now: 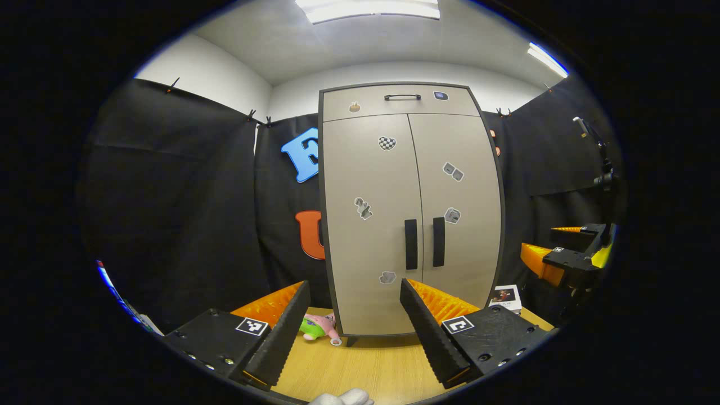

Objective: Open the right door of the double-door shoe cabinet with the right hand, and open the left door with the left hand.

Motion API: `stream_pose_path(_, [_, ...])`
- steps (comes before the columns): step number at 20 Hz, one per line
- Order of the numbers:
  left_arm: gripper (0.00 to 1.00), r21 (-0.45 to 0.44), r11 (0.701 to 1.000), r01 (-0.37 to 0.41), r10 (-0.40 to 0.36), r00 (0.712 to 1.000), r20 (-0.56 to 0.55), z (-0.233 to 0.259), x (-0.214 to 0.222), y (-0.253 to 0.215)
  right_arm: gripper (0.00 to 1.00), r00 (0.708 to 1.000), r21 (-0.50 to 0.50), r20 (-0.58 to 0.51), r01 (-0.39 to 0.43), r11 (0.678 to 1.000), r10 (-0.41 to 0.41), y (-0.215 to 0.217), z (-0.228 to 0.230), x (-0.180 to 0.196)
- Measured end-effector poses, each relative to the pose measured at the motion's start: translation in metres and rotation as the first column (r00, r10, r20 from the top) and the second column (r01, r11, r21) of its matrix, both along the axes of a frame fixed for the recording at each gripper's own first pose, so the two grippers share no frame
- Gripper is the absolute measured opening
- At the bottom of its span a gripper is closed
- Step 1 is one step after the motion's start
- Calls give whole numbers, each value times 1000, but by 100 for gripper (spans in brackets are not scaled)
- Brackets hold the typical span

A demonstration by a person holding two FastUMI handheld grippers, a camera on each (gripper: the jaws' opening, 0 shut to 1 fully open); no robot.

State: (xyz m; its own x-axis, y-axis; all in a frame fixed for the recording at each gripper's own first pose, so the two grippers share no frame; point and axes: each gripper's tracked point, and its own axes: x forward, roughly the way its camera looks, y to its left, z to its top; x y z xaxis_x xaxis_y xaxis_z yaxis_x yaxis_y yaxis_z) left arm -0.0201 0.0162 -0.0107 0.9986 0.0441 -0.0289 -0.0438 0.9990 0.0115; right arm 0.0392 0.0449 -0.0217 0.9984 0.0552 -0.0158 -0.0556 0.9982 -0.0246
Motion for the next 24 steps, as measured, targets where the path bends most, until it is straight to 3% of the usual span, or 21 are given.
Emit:
stream_pose_path(5, [96, 17, 999, -35, 35, 999, -7, -3, -9, 13, 100, 999, 5, 9, -39, 999, 39, 39, -3, 48])
stream_pose_path(18, [96, 22, 990, -140, 141, 989, -47, -14, -7, 53, 100, 999, 13, 0, -45, 999, 45, 111, -2, 187])
stream_pose_path(21, [96, 25, 989, -147, 148, 988, -50, -15, -5, 56, 94, 998, 43, -29, -46, 998, 47, 117, -4, 210])
stream_pose_path(24, [96, 28, 987, -158, 159, 986, -55, -16, -5, 59, 81, 998, 64, -37, -44, 997, 46, 118, -2, 226])
